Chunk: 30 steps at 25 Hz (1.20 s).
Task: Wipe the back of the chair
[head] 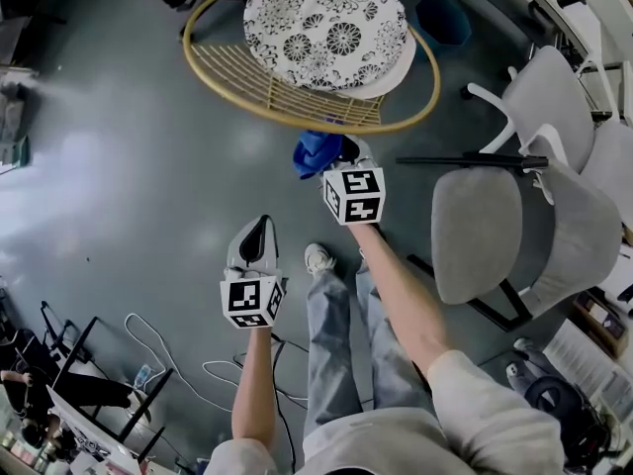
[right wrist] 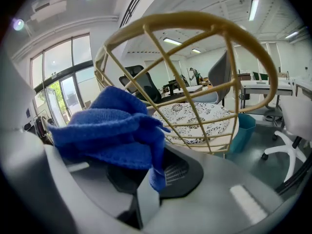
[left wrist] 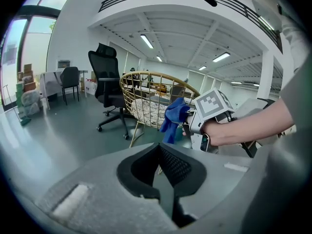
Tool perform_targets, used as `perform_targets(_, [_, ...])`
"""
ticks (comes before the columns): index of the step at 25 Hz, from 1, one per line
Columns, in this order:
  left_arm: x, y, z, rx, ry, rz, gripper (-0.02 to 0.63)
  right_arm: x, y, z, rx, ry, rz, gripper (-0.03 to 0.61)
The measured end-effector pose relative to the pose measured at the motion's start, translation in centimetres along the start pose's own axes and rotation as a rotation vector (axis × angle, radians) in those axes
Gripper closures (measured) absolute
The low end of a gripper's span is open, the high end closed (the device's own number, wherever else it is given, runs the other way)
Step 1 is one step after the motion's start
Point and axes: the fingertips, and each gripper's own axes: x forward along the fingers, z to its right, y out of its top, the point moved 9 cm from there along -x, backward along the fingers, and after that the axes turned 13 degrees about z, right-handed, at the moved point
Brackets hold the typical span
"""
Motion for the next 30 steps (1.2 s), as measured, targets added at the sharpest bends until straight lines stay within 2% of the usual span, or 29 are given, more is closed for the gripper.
perform_targets(8, [0.4,-0.1,-1.4,0.001,0.015,-0.017,0.611,2.3,0.4,0.2,0.046,-0.029,0.011,0.525])
perform_targets(19, [1.4,0.0,0.0,0.006,-0.012,-0.021,0.611,-0.2,-0.1,2.9,0.046,-0.076,0.009,0.525])
perform_targets(22, [1.7,0.1,0.6,0.011,-0.021,-0.019,0.611,-1.2,-0.1,4.5,0.071,-0.121,0.019,0.526])
perform_targets(27, [2.2,0.0,1.6,0.016,-0.032,-0.021,0.611,-2.0,0.1,5.8,0.015,-0.098,0.008,0.526])
perform_targets(30, [2.3,0.0,2.6,0.018,-0.044,-0.021,0.611,-2.7,0.2,6.3,0.016,-0.105,0.014,0.526])
